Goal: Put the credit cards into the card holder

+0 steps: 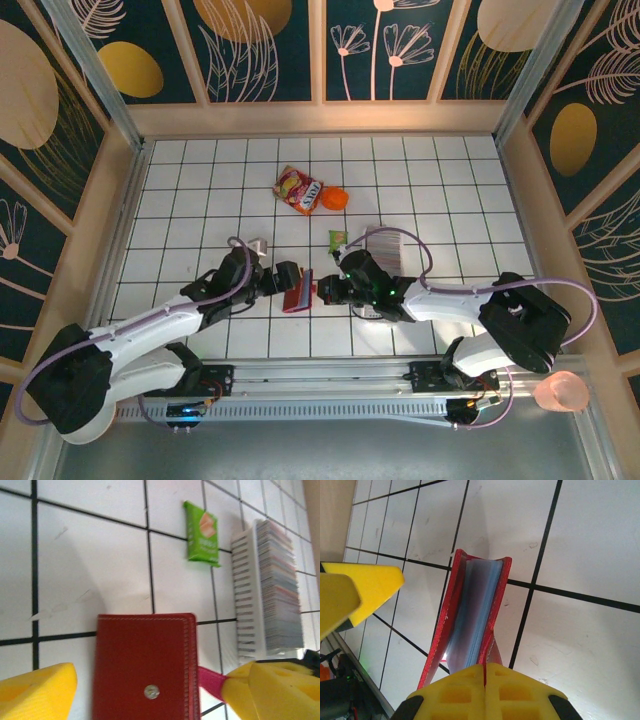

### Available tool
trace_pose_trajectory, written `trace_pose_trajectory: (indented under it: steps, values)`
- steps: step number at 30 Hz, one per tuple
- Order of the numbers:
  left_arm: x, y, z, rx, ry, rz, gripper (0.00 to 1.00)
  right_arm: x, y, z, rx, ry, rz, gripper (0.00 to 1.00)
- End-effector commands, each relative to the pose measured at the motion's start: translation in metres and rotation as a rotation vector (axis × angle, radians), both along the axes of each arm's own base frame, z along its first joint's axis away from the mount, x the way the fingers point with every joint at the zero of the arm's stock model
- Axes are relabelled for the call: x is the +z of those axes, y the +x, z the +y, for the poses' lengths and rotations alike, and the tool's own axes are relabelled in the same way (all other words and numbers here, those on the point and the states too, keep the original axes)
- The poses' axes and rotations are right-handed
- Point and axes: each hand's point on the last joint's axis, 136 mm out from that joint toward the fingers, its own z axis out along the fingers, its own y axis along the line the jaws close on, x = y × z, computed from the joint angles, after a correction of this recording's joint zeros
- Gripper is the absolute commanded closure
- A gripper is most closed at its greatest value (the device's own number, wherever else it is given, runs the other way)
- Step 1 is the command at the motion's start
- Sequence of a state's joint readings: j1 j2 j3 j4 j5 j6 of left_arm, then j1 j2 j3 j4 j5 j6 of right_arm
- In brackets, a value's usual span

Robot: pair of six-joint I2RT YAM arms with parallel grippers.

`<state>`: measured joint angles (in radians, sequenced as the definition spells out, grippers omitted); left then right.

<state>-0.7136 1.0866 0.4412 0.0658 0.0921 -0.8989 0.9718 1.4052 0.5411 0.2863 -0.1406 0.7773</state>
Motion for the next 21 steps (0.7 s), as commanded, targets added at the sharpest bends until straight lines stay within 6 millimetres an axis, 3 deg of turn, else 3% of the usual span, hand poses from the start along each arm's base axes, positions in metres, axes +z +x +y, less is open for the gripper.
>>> trace_pose_trajectory:
  steps: [1, 12, 15, 21]
  values:
    - [0.003, 0.000, 0.001, -0.023, 0.049, -0.008, 0.10, 0.028, 0.003, 0.011, -0.004, 0.084, -0.043, 1.00]
    - [-0.024, 0.001, 0.006, -0.062, 0.182, 0.031, 0.11, 0.034, 0.004, 0.014, 0.004, 0.085, -0.055, 1.00]
    - [-0.029, 0.003, 0.014, -0.035, 0.211, 0.026, 0.18, 0.029, 0.004, 0.011, -0.004, 0.062, -0.052, 1.00]
    - [-0.042, 0.001, 0.023, 0.000, 0.233, 0.041, 0.48, 0.013, 0.011, -0.008, -0.054, -0.027, -0.053, 1.00]
